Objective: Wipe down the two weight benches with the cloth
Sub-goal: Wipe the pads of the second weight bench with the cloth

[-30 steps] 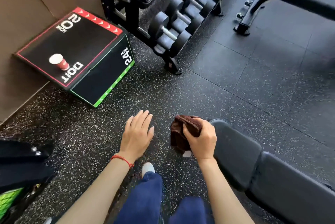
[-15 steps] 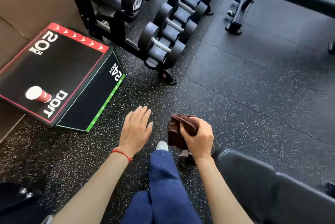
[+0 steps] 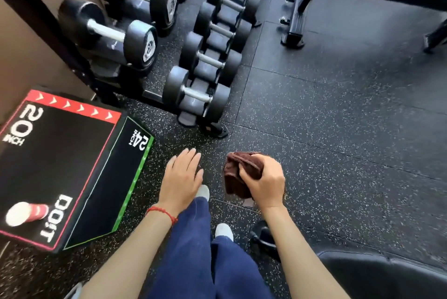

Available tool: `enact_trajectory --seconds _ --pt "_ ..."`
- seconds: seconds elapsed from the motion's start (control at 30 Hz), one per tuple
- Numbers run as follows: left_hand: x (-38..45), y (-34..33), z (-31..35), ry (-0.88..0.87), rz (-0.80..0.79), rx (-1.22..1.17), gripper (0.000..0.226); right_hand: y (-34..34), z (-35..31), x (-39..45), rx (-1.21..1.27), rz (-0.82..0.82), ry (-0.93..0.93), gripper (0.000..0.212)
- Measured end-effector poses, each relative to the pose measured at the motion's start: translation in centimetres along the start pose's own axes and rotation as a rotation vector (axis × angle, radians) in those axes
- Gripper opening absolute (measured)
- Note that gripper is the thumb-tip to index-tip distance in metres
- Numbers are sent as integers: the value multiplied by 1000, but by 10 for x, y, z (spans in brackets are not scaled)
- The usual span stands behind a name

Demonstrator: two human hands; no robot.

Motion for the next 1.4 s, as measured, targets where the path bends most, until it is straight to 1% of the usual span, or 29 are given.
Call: enact_trajectory --seconds 0.2,0.3,0.43,0.63,0.73,0.83,1.13,1.27,1.4 --pt "95 32 -12 -158 -26 55 48 5 3 74 -25 114 -94 30" --pt "143 54 -12 -217 -39 48 49 12 6 109 -42 181 -137 36" --pt "203 77 -2 -309 -53 64 50 22 14 150 -52 244 -204 41" --pt "277 90 29 -385 -85 72 50 47 47 198 -54 307 -297 33" --pt "315 90 55 -409 -103 76 51 68 74 223 -35 345 -330 37" --pt "361 90 87 -418 -93 99 51 95 104 255 -52 364 -318 43" --pt "488 108 197 -407 -93 82 52 201 203 361 -100 391 -268 44" --pt "535 120 220 -393 -74 63 51 228 232 404 -88 404 -284 43" --pt "590 133 236 -383 -67 50 51 237 254 449 -101 391 -265 42"
Point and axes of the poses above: each hand's wrist, its own x-axis towards the middle knuckle, its own y-axis out of the back of the hand, z = x × y, the point moved 2 cm from there along x, towards the middle knuckle, and after that the axes turned 13 degrees about -z, right-handed, at the moved point
